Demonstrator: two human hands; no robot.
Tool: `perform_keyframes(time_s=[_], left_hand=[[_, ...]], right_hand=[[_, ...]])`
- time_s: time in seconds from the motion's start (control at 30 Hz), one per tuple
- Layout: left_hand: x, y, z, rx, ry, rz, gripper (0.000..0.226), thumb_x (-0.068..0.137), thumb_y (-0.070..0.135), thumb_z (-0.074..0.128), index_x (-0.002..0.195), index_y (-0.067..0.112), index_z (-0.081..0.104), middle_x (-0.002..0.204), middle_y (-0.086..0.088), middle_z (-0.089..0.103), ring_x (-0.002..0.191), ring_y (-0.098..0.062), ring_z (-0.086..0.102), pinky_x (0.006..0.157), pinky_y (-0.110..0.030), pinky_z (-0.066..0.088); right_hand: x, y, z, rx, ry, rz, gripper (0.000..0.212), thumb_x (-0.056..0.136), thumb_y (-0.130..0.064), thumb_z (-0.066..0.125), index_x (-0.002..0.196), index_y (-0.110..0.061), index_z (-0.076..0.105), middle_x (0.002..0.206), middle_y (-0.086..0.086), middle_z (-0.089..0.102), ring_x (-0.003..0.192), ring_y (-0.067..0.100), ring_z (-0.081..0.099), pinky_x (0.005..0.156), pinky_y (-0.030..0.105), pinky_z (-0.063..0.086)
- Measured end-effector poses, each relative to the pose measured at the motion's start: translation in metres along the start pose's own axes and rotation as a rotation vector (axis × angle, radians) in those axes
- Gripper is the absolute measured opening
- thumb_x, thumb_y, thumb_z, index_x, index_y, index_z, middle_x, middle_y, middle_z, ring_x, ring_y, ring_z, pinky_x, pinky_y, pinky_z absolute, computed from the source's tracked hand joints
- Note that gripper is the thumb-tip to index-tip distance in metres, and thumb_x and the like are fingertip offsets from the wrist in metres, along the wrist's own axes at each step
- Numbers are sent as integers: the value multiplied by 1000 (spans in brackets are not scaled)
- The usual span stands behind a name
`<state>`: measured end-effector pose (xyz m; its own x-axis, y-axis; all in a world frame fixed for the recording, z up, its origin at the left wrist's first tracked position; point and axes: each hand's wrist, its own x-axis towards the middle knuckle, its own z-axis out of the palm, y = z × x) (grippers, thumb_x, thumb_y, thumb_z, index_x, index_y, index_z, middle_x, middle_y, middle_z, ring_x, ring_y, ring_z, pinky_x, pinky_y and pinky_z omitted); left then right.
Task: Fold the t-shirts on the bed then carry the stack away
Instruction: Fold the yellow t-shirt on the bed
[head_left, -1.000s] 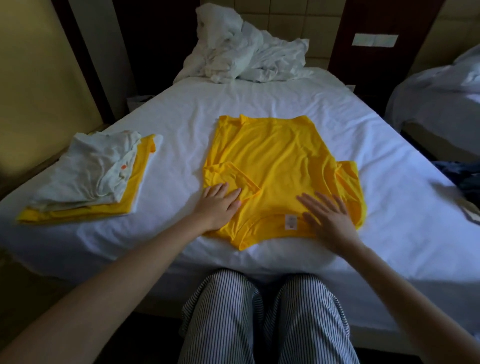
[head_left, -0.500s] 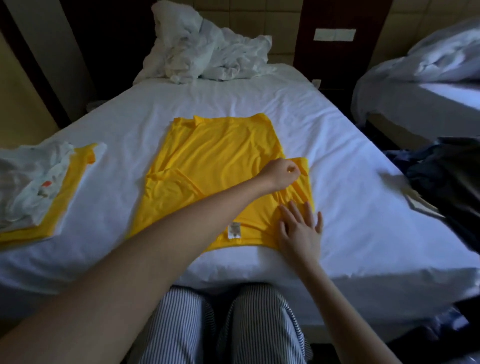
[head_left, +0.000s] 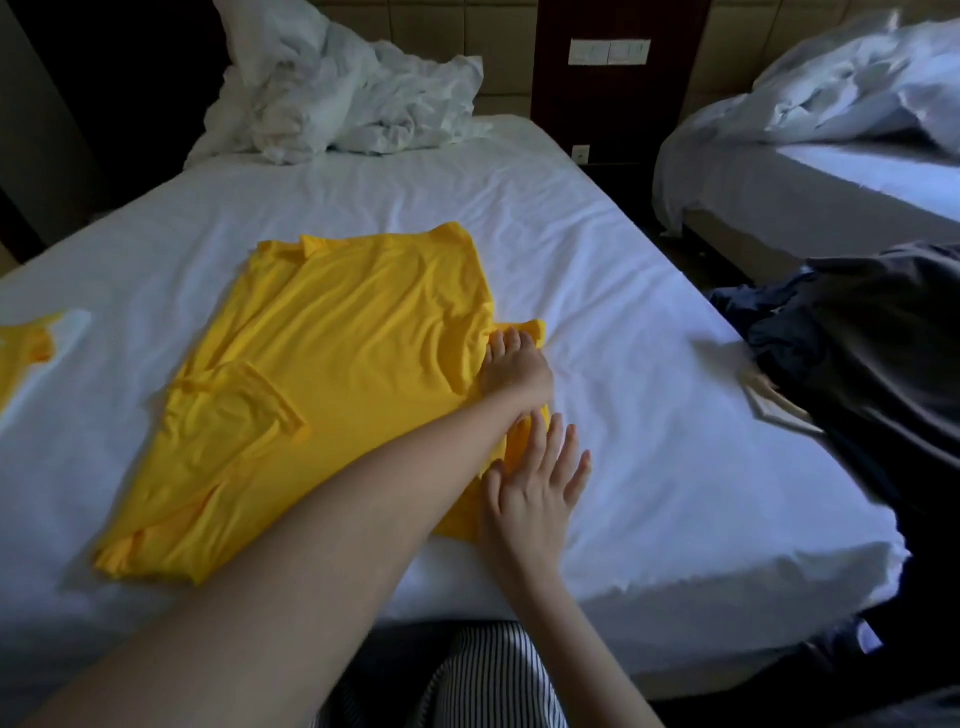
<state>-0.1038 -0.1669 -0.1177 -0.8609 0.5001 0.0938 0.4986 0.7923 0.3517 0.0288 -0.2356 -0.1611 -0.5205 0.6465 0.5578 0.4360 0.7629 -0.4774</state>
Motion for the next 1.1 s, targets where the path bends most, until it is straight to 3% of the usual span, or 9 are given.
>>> perform_keyframes(time_s=[0.23,0.33,0.47,0.53,0.6,0.73,0.83,0.97,1.1], left_hand=[[-11,35,-72,-928,-19,104,34,102,19,37,126,3,56,128,-16,56,110,-16,51,78,-16,39],[-22,8,-97,-1161,103,109,31,102,14,38,126,6,55,129,-11,56,109,-10,49,85,-7,38],[-27,-84,-97,-1300,416,-451,36,99,13,39,133,4,49,137,-13,51,122,-28,50,105,-39,39],[-40,-136,-89,-1430,343,-743,35,99,11,38,132,5,49,130,-10,53,111,-29,55,94,-39,45],[-48,-172,-87,-1532,195,-786,36,98,9,44,133,8,47,128,-10,54,99,-27,56,78,-38,47],[-58,-180,-110,-1485,45,-720,46,91,2,56,135,5,42,105,-16,57,85,-26,58,61,-40,48],[-59,-176,-116,-1370,15,-626,68,87,-7,58,142,21,30,128,-15,44,102,-28,55,69,-40,49],[-66,-185,-116,-1111,91,-565,49,86,-14,51,125,15,55,126,-19,51,75,-22,55,64,-33,50],[-83,-190,-129,-557,102,-355,43,87,0,56,129,9,51,111,-11,53,92,-29,55,81,-39,48]], right_hand=[[-1,-4,-8,58,-66,21,77,71,-41,40,142,-18,24,139,29,41,131,42,32,111,36,-1],[-2,-4,-16,104,-138,-43,80,68,-32,36,145,-34,16,147,23,32,136,42,28,111,35,-5],[-4,-2,-21,95,-161,-259,83,66,-18,34,145,-34,14,143,11,45,133,36,38,109,41,11],[-4,1,-18,94,-175,-361,82,66,-12,40,144,-31,25,137,3,52,130,32,42,107,42,18],[-3,5,-14,100,-160,-427,63,70,-14,42,130,-30,49,128,-3,60,122,31,52,104,41,23],[-3,4,-14,180,-156,-377,44,73,-23,39,103,-24,71,113,-6,68,114,33,58,101,39,25],[-5,4,-17,237,-205,-343,39,75,-34,42,100,-24,70,114,-6,67,119,31,54,103,36,22],[-5,3,-16,231,-174,-383,29,80,-42,48,92,-24,67,105,-8,68,112,27,59,98,36,28],[-4,5,-15,307,-146,-406,17,79,-34,51,94,-29,58,99,-9,67,110,20,58,96,35,33]])
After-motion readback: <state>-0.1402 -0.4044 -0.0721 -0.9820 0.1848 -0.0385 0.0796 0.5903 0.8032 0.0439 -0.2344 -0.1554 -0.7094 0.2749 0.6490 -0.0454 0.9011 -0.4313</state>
